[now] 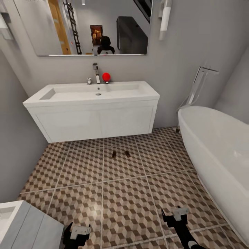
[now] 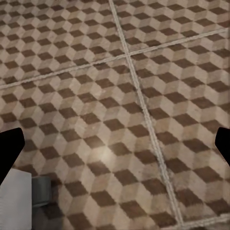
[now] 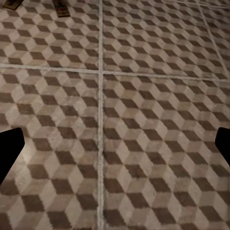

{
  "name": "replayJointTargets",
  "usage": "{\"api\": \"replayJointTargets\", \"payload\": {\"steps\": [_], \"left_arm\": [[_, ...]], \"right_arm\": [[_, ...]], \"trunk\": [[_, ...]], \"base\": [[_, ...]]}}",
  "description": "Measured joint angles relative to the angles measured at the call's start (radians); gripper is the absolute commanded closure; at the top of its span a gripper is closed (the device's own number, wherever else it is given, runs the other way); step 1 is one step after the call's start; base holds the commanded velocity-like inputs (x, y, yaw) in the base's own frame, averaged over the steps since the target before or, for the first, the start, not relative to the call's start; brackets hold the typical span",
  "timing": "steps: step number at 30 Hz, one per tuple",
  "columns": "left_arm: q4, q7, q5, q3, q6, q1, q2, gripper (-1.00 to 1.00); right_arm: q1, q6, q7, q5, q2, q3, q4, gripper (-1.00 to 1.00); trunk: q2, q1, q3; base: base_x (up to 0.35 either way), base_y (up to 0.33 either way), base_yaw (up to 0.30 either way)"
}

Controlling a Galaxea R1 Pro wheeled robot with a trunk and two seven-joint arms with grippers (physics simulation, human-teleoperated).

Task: Take the four mousetraps from the cabinet in the bathroom and place them on the bathroom floor. Make sure all four end up on the same floor surface, and ensure that at least two of them are either under or directly next to the same bathroom sink.

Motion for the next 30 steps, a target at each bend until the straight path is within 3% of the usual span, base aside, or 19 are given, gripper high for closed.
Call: {"api": "replayJointTargets", "payload": {"steps": [30], "left_arm": [[0.002,0.0,0.001,0.0,0.004,0.005,-0.004,-1.0]], "right_arm": [[0.003,0.012,0.004,-0.007,0.006,0.002,0.002,-1.0]], "trunk": [[0.21,-0.115,0.094]], "base": [[0.0,0.0,0.0]]}}
